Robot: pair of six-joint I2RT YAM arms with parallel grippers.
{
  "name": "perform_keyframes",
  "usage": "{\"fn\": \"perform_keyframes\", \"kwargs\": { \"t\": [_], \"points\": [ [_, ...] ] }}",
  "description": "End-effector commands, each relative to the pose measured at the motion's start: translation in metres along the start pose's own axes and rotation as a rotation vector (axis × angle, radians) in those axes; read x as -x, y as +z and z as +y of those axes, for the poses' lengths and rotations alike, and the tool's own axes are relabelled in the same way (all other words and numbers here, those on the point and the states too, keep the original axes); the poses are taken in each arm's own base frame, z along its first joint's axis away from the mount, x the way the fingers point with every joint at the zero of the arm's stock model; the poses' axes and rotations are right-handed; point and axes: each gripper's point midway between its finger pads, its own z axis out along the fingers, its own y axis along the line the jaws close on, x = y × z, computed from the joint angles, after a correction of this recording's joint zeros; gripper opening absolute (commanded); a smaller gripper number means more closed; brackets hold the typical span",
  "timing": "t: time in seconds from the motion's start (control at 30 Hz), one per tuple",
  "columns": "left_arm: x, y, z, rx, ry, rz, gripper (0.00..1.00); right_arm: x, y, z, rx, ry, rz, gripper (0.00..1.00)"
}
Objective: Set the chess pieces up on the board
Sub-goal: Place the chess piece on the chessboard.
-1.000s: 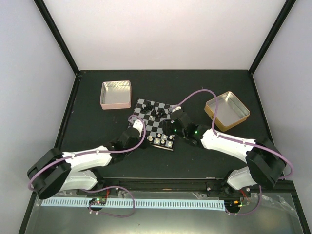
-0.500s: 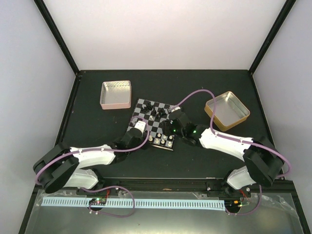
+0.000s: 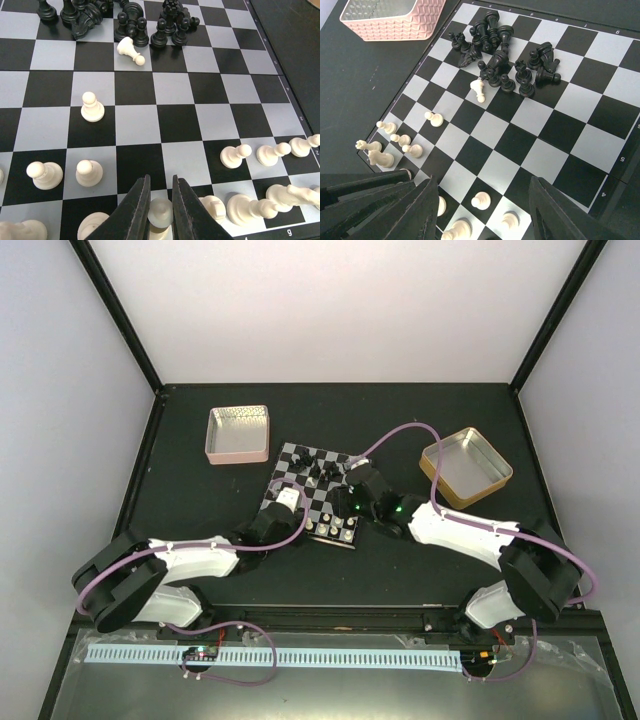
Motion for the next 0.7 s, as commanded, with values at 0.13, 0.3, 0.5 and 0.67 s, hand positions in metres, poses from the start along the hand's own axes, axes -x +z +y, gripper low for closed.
{"fn": "perform_keyframes", "kwargs": {
  "t": [0.13,0.3,0.5,0.67],
  "points": [
    [0.008,-0.001,0.001,0.011,0.021,-0.052,0.13,0.012,-0.001,0.009,0.021,-0.004,-0.022,0.5],
    [0.006,0.0,0.001,0.009,0.026,-0.04,0.2,0.012,-0.001,0.01,0.026,-0.003,-0.02,0.5],
    [0.009,-0.003,0.001,0.013,0.024,-0.039,0.26,0.014,-0.004,0.01,0.03,0.002,-0.027,0.5],
    [0.029,-0.015,-0.005,-0.001,-0.003,-0.072,0.28,0.018,-0.008,0.014,0.041,-0.003,-0.035,0.5]
  ]
}}
